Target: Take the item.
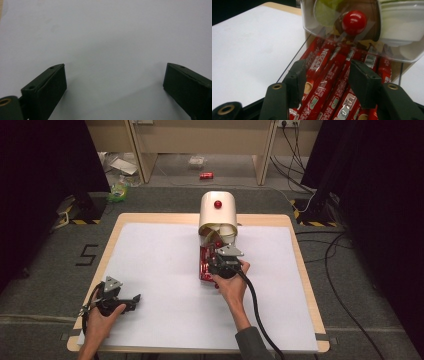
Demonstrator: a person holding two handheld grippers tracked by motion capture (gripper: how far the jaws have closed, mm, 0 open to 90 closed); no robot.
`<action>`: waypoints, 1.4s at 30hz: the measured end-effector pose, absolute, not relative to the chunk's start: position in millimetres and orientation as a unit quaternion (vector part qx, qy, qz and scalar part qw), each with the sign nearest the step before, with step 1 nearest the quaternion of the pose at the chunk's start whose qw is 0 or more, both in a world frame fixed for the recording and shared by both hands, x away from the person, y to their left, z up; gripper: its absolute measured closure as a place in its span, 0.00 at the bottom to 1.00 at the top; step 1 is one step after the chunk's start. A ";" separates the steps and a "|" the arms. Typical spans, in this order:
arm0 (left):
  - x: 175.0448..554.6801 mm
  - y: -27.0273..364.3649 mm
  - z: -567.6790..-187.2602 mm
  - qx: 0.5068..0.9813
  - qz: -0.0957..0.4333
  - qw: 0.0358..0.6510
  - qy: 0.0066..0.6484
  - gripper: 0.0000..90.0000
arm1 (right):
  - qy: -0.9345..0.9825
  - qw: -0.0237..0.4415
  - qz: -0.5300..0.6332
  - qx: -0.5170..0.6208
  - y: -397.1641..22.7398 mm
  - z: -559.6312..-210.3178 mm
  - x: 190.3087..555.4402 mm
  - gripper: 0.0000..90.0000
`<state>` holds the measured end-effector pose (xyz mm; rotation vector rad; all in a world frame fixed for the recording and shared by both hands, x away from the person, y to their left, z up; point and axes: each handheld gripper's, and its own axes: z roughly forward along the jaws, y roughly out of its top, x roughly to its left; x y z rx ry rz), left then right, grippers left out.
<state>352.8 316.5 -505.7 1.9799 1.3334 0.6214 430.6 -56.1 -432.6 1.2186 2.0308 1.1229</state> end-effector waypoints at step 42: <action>353.3 316.9 -505.8 0.757 0.236 0.332 0.511 0.05 | 0.759 0.267 0.377 0.459 -50.9 -442.1 430.9 0.90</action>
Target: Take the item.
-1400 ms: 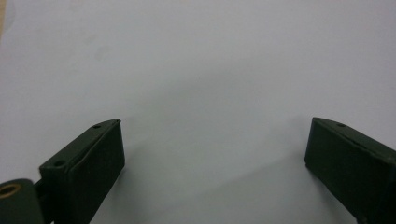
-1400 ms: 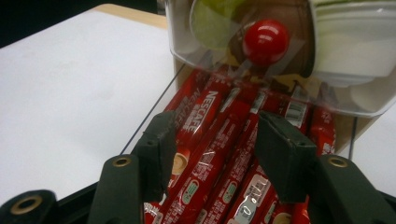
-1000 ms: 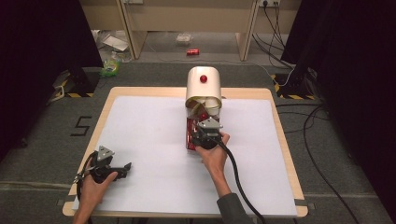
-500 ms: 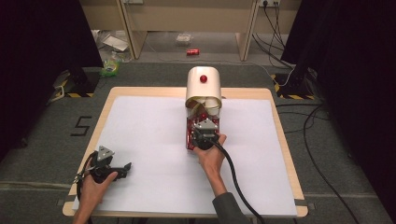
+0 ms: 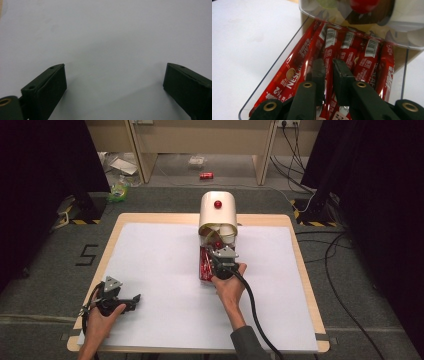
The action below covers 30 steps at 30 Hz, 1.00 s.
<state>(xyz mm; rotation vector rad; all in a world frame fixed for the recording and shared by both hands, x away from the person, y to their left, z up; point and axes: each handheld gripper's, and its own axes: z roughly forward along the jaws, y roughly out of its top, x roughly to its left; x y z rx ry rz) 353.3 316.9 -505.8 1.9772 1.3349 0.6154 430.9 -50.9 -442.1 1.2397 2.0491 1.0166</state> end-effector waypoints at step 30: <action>353.5 316.8 -506.0 0.756 0.236 0.333 0.512 0.04 | 0.770 0.245 0.418 0.414 -92.2 -420.3 397.5 0.91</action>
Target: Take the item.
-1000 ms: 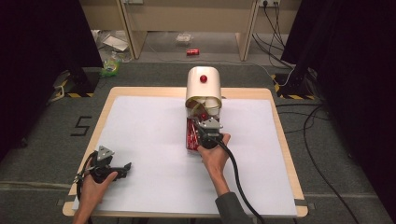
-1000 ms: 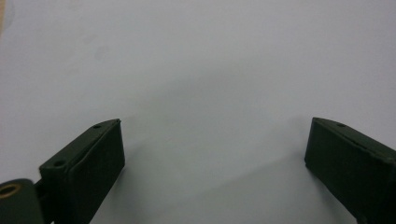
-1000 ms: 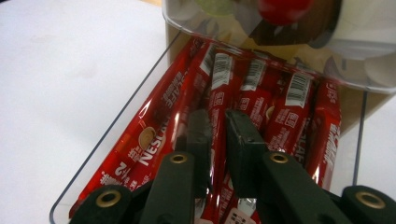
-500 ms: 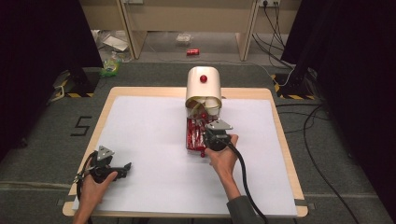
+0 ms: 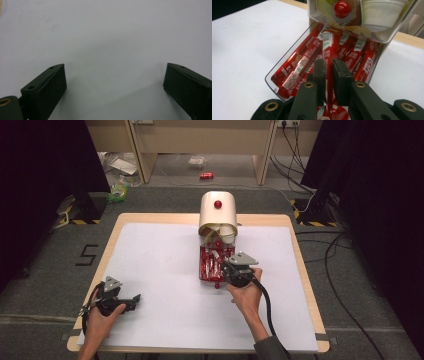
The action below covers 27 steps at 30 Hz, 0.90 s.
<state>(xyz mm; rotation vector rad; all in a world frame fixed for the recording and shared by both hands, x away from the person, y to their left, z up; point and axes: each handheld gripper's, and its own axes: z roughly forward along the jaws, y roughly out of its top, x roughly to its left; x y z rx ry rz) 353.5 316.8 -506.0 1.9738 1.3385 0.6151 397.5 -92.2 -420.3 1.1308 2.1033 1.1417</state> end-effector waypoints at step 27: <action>355.7 318.8 -506.4 0.754 0.223 0.334 0.520 0.03 | 0.735 0.258 0.457 0.429 -159.1 -418.7 362.9 0.91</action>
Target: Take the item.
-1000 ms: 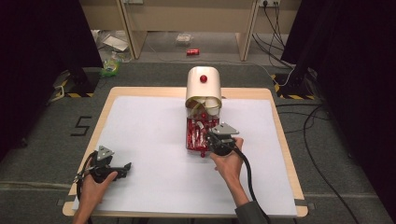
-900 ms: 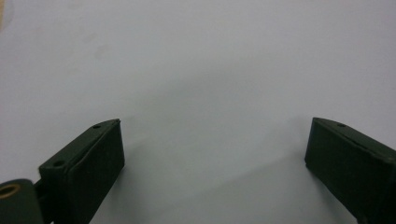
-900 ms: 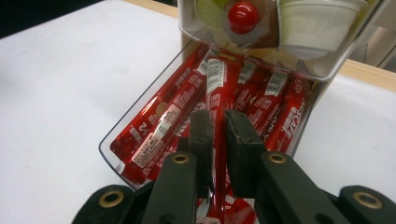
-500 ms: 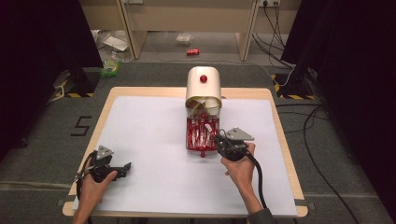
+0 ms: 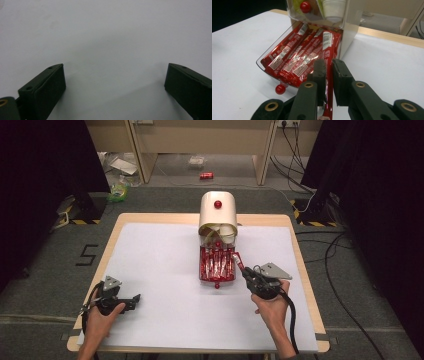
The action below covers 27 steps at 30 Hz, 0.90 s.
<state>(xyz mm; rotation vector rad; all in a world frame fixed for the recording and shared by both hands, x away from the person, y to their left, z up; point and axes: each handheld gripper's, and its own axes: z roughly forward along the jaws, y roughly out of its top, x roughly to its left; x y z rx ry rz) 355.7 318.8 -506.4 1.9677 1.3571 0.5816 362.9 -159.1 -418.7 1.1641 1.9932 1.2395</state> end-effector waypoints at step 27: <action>355.9 318.9 -506.4 0.754 0.223 0.334 0.520 0.03 | 0.706 0.277 0.447 0.474 -210.2 -434.1 365.6 0.91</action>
